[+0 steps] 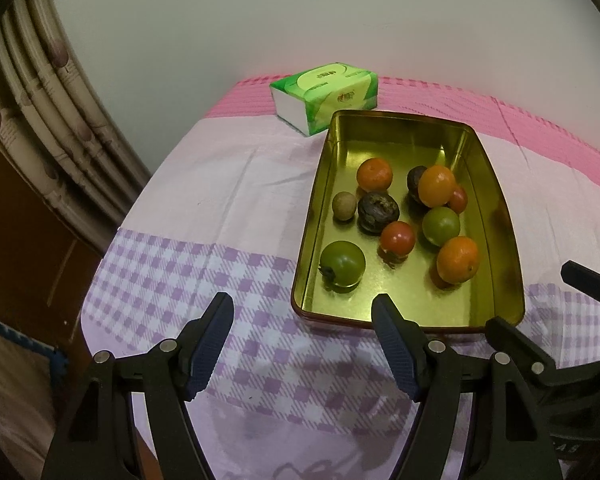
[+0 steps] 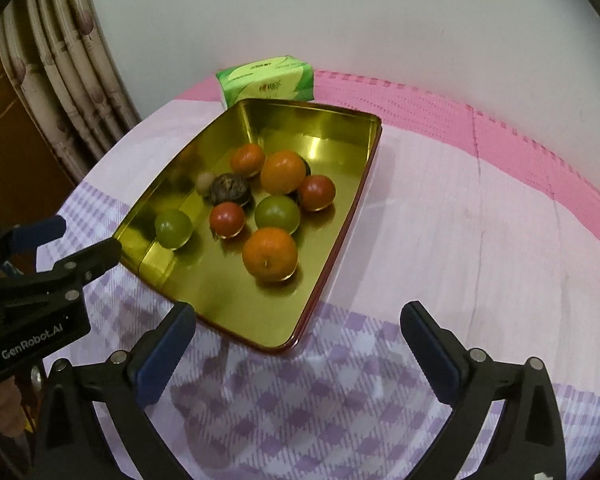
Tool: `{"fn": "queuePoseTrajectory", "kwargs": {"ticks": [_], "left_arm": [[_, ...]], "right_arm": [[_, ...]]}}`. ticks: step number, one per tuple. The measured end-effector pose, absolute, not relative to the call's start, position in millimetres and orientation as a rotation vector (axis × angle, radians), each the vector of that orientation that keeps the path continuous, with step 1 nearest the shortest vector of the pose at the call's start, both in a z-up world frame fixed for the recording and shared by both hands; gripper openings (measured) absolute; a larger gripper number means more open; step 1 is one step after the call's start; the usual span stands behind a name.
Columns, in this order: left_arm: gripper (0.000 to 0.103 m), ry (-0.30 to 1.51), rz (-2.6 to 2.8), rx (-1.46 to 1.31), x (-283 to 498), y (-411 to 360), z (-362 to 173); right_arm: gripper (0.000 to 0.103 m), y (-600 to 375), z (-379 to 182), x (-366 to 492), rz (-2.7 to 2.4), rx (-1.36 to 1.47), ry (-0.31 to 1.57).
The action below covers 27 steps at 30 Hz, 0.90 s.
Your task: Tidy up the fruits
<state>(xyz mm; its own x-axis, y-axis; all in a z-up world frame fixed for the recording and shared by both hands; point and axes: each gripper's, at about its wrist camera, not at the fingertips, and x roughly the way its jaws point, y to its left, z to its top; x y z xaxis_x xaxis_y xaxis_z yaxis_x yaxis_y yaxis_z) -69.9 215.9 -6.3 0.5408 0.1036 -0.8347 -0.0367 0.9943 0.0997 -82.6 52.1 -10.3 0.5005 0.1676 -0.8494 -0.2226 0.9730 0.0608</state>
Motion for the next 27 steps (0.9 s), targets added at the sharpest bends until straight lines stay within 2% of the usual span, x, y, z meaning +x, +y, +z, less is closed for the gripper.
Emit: {"fn": "queuePoseTrajectory", "kwargs": {"ticks": [27], "left_arm": [[0.072, 1.014, 0.074, 0.074, -71, 214, -13]], "right_arm": [[0.101, 64, -17, -82, 0.255, -0.098, 1.045]]}}
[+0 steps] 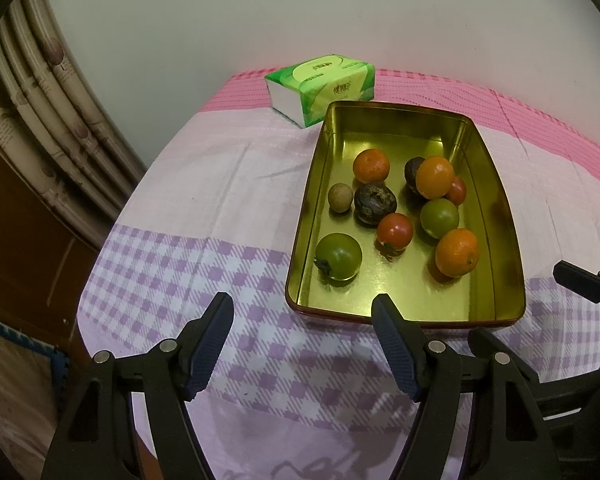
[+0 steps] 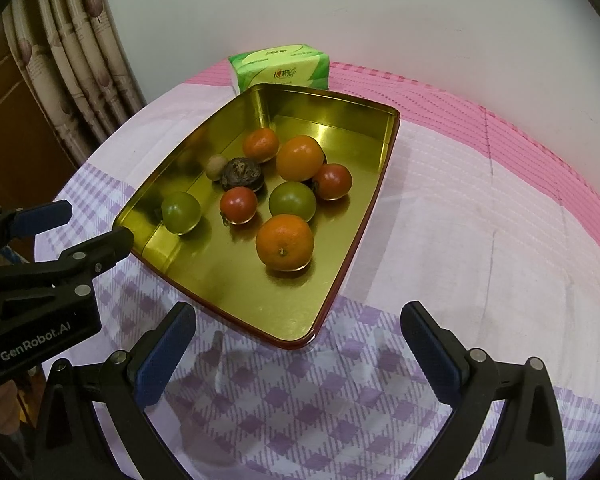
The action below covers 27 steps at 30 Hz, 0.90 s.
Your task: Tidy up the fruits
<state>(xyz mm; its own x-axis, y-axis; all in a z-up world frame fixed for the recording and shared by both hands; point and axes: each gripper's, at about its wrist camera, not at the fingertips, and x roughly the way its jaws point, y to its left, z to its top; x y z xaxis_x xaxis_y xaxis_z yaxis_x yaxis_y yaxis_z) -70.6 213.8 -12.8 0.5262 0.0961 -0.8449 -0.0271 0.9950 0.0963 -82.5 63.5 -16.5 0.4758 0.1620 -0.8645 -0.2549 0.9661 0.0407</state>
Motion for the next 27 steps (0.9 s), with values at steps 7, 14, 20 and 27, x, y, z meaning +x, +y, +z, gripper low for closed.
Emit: {"fn": "queuePoseTrajectory", "kwargs": {"ticks": [7, 14, 20, 27], "left_arm": [[0.072, 1.025, 0.065, 0.07, -70.5, 214.0, -13.9], [0.072, 1.025, 0.064, 0.07, -69.6, 213.5, -13.9], [0.072, 1.026, 0.061, 0.071, -69.3, 214.4, -14.0], [0.072, 1.025, 0.061, 0.072, -69.2, 214.3, -13.7]], "right_arm": [[0.101, 64.9, -17.4, -81.6, 0.244, -0.11, 1.047], [0.101, 64.5, -17.7, -81.2, 0.242, -0.112, 1.047], [0.101, 63.1, -19.2, -80.9, 0.24, -0.109, 1.054], [0.101, 61.9, -20.0, -80.9, 0.244, -0.109, 1.056]]}}
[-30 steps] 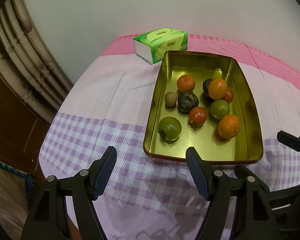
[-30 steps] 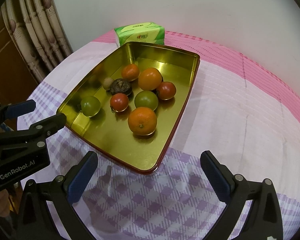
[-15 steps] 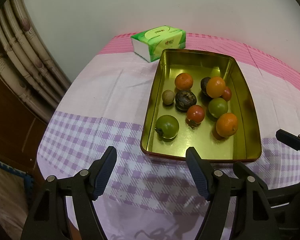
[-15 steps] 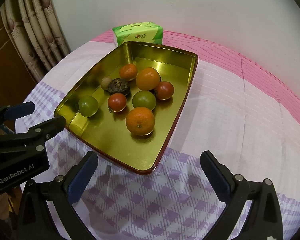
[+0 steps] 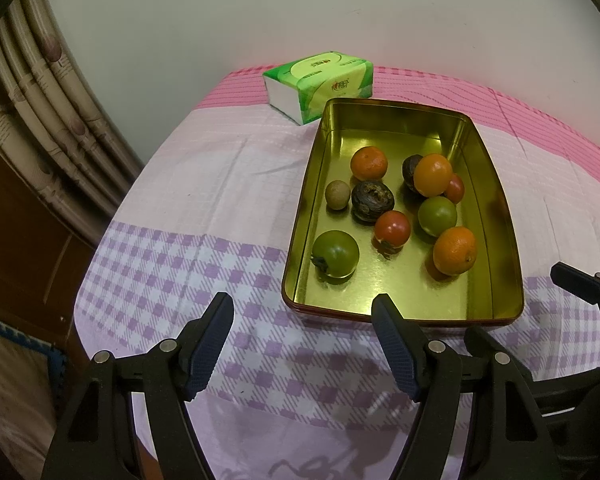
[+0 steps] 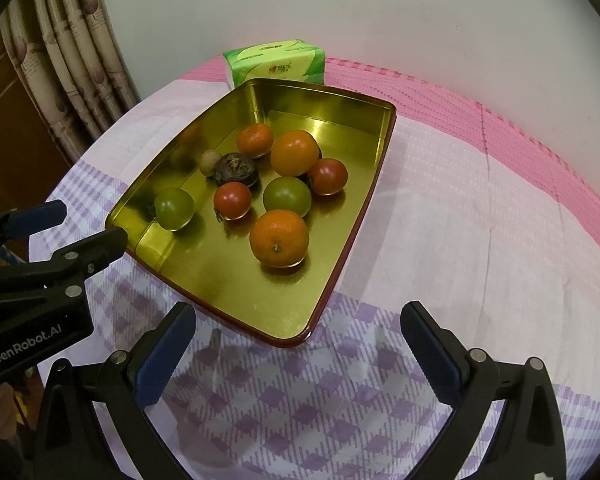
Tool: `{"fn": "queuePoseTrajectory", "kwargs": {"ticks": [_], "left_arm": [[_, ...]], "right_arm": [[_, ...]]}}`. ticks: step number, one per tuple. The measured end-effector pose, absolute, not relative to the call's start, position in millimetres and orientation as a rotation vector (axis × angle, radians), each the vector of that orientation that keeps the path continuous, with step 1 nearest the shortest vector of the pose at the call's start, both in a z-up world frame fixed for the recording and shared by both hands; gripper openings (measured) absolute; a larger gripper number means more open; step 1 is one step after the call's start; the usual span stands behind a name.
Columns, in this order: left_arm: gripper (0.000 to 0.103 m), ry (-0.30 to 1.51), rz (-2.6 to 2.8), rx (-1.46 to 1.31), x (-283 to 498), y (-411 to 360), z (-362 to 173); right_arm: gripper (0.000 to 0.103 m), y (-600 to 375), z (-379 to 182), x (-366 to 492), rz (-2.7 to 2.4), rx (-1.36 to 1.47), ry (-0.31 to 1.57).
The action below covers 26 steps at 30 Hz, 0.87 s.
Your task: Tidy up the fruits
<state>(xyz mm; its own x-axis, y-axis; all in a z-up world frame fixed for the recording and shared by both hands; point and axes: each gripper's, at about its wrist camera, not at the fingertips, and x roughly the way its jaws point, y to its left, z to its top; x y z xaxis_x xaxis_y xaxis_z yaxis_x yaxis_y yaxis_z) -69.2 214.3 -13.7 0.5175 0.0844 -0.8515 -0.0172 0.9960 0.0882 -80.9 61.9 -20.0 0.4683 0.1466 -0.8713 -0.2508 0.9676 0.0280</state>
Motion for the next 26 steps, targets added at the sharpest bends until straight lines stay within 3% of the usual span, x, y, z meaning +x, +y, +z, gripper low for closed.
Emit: {"fn": "queuePoseTrajectory", "kwargs": {"ticks": [26], "left_arm": [[0.072, 1.029, 0.062, 0.052, -68.4, 213.8, -12.6]], "right_arm": [[0.101, 64.8, -21.3, -82.6, 0.246, -0.115, 1.06]]}}
